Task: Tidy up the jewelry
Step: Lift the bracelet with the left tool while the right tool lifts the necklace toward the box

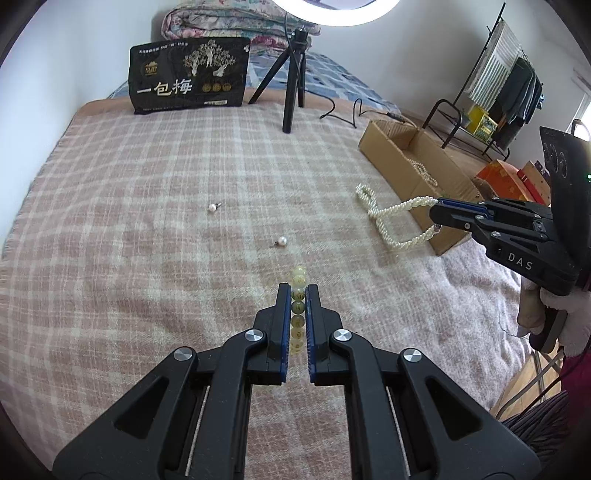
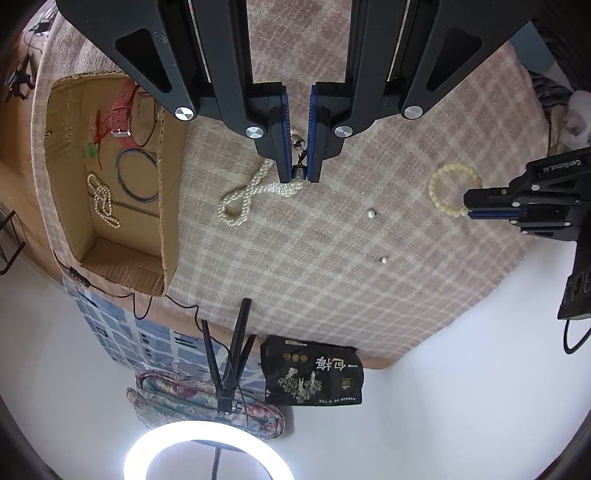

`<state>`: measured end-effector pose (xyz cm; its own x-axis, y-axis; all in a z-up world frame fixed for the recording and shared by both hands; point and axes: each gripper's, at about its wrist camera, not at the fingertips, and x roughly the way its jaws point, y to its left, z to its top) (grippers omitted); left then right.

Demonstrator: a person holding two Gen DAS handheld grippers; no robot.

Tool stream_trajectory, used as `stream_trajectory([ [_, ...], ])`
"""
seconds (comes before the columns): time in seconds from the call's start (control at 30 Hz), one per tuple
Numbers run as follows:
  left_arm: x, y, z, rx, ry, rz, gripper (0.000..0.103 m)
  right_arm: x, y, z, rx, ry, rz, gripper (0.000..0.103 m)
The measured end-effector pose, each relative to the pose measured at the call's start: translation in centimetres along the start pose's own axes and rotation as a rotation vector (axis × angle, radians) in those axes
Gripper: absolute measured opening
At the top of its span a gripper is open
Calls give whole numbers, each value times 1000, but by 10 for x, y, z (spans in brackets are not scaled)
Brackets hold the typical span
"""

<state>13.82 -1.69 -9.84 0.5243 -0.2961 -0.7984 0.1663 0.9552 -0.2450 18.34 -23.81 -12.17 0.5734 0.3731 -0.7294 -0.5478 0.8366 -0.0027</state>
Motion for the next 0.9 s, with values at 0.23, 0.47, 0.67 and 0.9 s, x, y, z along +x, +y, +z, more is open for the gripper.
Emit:
stream_trajectory([
  [0.23,-10,-12,10,8,-36,-14,5,-25,-10,9,29,-68,-14,6],
  [0.47,-14,-28,17,22,-58,-35,5,-49,-19,14,45,-128,-32,6],
  [0.67,-16,-45,28,39,-78,-58,5,-70,-30,20,67,-182,-47,6],
  [0.9,-17,-69,38,74,-99,-81,5,-91,-48,30,88,-235,-69,6],
])
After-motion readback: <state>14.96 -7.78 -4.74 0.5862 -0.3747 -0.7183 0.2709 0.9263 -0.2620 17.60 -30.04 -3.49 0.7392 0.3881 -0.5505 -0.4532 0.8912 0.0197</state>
